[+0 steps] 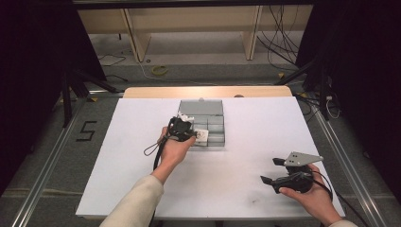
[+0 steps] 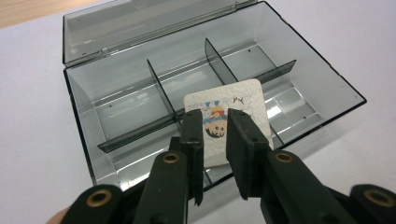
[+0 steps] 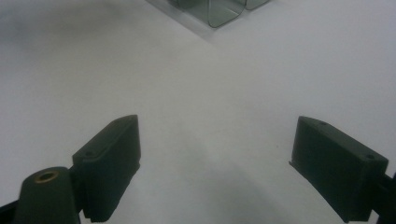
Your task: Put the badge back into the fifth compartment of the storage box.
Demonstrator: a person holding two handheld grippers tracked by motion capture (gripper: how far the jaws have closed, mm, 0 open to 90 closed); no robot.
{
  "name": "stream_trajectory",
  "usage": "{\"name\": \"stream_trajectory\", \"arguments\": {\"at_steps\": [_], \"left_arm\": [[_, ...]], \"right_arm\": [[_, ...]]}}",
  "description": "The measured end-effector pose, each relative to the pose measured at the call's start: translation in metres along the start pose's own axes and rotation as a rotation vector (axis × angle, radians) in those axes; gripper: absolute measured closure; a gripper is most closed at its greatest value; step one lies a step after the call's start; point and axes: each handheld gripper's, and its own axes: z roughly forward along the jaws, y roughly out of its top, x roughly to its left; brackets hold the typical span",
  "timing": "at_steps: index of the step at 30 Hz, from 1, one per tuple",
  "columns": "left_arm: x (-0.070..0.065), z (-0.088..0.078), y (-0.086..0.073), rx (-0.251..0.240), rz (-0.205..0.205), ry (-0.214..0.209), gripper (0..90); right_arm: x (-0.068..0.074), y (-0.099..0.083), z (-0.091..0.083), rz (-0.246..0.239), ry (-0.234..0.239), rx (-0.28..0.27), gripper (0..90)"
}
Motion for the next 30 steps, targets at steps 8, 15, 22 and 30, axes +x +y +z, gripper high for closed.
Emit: {"name": "stream_trajectory", "arguments": {"at_steps": [8, 15, 22, 30], "left_arm": [[0.002, -0.010, -0.006, 0.001, 0.016, -0.038, 69.4], [0.007, -0.024, -0.011, -0.010, 0.030, -0.071, 61.8], [0.014, -0.041, -0.022, -0.004, 0.068, -0.125, 48.4], [0.023, -0.056, -0.035, -0.014, 0.103, -0.135, 33.5]], "right_arm": [[0.000, 0.000, 0.000, 0.000, -0.001, 0.000, 16.2], [0.001, 0.000, 0.001, 0.000, 0.000, 0.002, 16.2], [0.001, 0.000, 0.002, 0.003, 0.000, 0.002, 16.2], [0.001, 0.000, 0.002, 0.007, -0.004, -0.001, 16.2]]}}
